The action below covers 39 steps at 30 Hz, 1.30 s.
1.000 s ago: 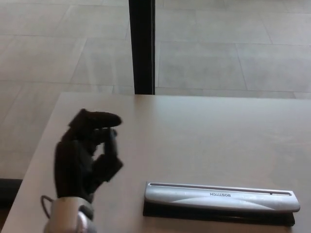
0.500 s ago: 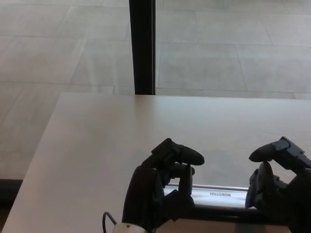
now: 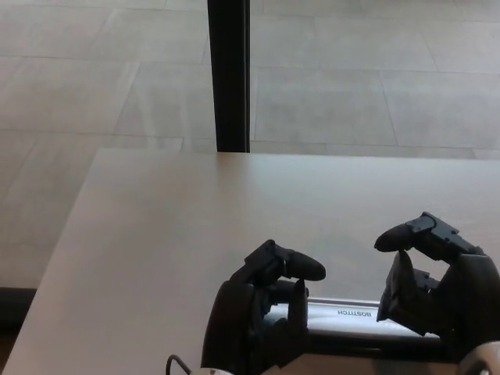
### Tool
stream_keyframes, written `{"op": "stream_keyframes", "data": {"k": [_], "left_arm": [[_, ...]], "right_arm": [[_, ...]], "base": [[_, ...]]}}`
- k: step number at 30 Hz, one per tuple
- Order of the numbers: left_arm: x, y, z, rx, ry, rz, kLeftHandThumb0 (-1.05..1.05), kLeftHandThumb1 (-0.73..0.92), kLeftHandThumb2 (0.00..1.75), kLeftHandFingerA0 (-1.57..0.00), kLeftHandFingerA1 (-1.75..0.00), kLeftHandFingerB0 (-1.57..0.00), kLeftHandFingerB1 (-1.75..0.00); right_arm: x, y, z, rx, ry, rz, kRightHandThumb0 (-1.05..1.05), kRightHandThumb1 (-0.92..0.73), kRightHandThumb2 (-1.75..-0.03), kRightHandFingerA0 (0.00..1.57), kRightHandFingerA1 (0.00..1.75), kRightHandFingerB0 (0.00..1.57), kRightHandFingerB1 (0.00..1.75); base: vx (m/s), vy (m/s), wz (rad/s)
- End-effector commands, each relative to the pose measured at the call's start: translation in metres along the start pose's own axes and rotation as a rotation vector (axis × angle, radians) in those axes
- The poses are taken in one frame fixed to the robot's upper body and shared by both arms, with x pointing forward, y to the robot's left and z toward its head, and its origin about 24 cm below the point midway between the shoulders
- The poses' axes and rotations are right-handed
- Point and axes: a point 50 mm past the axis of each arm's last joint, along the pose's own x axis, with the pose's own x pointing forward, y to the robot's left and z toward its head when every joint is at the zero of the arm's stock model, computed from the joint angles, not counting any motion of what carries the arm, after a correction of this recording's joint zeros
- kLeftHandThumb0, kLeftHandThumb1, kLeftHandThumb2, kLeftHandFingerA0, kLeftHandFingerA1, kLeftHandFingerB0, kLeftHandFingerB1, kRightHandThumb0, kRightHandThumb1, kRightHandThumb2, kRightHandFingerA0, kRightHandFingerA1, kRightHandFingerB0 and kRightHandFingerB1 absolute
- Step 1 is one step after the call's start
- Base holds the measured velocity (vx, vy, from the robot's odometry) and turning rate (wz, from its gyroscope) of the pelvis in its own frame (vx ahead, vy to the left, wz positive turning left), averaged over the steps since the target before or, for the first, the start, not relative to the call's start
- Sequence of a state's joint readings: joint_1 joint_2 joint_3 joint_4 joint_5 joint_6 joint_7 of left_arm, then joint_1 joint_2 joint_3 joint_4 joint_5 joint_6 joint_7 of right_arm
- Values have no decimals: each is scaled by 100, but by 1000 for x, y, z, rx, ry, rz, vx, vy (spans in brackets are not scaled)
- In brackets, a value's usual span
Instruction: A hole pucnch is kept on the middle on the desk infront of the robot and the robot uses both its hands as fists to press on it and use it
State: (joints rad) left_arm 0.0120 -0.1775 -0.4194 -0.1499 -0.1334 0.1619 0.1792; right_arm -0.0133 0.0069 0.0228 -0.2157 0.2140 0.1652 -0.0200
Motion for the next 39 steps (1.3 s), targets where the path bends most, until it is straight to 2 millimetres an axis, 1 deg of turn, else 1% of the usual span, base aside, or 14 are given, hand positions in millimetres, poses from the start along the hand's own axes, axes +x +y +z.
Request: {"op": "stream_keyframes", "data": {"k": [1,2,3,4,10,11,12,13,14,20,22,23,30,39], "left_arm": [[12,-33,-1,-174,-10,62,-37,80,102,-95,-175,-55,-175],[13,-34,-3,-178,-8,68,-37,80,102,-94,-175,-55,-175],[13,-35,-5,-185,-4,75,-36,83,98,-94,-175,-54,-175],[14,-35,-6,-188,-6,82,-36,82,99,-96,-175,-54,-175],[17,-36,-12,-183,3,115,-37,81,103,-95,-175,-55,-175],[18,-36,-14,-178,7,119,-37,81,102,-94,-175,-55,-175],[19,-35,-15,-184,7,125,-36,82,100,-95,-175,-55,-175],[19,-35,-15,-185,6,126,-36,82,100,-95,-175,-55,-175],[18,-35,-16,-182,6,131,-36,82,100,-95,-175,-55,-175],[19,-35,-20,-172,8,149,-35,82,100,-94,-175,-54,-175],[20,-35,-21,-168,5,155,-35,81,102,-97,-175,-55,-175],[20,-35,-22,-171,7,158,-35,81,102,-97,-175,-54,-175],[18,-37,-28,-161,22,158,-36,84,93,-96,-175,-54,-175],[18,-36,-30,-136,5,199,-36,85,92,-98,-175,-53,-175]], "right_arm": [[2,0,-17,-52,22,-58,-23,-59,-136,114,175,74,175],[1,0,-21,-64,20,-73,-12,-75,-134,114,124,105,120],[-1,-1,-26,-55,28,-90,-12,-75,-134,112,124,104,119],[-4,0,-29,-35,40,-105,-23,-63,-134,110,175,70,175],[-25,8,-51,-15,10,-148,-28,-63,-130,111,175,70,175],[-28,8,-53,-39,-3,-146,-22,-67,-130,123,175,88,152],[-30,9,-55,-59,-15,-139,-22,-68,-128,123,175,87,152],[-30,9,-55,-61,-18,-139,-22,-68,-128,123,175,87,152],[-31,6,-57,-78,-29,-145,-21,-69,-127,109,175,72,175],[-33,-11,-72,-175,-44,-179,-19,-68,-128,102,175,67,175],[-35,-19,-83,-211,-34,-232,-22,-69,-123,100,175,68,175],[-36,-21,-85,-236,-36,-243,-22,-75,-109,102,175,67,175],[-38,-34,-99,-424,-50,-254,-20,-65,-124,96,175,67,175],[-43,-41,-115,-507,-1,-286,-30,-67,-113,98,175,70,175]], "base": [[0,0,0],[0,0,0],[0,0,0],[0,0,0],[0,0,0],[0,0,0],[0,0,0],[0,0,0],[0,0,0],[0,0,0],[0,0,0],[0,0,0],[0,0,0],[0,0,0]]}}
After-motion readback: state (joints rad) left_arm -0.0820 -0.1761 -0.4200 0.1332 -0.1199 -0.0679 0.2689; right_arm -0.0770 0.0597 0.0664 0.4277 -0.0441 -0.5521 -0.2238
